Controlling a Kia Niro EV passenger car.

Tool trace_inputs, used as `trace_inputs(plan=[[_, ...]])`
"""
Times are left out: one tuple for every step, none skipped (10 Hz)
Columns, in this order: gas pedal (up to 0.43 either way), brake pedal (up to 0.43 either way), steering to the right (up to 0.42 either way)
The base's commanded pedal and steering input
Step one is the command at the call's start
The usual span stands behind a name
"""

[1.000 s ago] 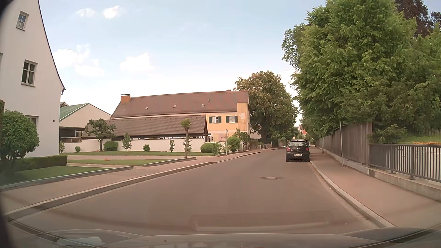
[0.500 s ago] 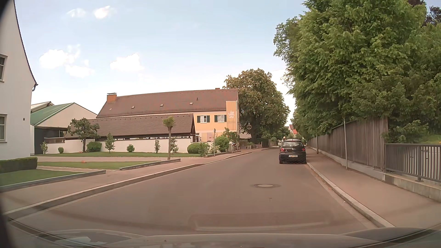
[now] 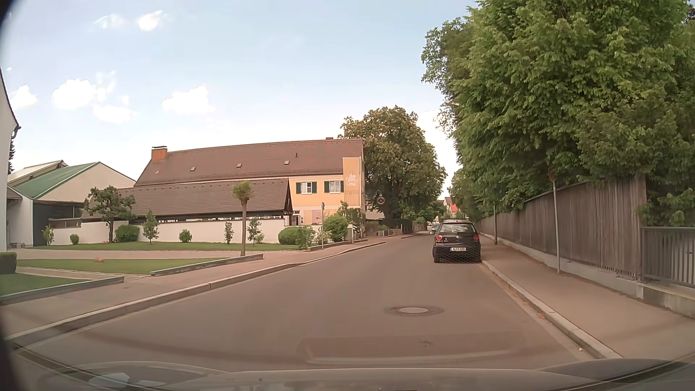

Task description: Follow the waypoints while adhering to traffic rules and regulations

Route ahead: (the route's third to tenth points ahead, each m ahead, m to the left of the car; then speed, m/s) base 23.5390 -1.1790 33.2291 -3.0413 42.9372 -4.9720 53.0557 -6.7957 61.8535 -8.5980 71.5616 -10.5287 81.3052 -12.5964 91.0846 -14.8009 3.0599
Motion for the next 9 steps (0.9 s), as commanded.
trace_inputs(plan=[[0.0,0.226,0.059],[0.0,0.226,0.056],[0.0,0.226,0.056],[0.0,0.226,0.056],[0.0,0.226,0.054],[0.0,0.226,0.048],[0.0,0.226,0.041],[0.0,0.226,0.034],[0.0,0.226,0.034]])
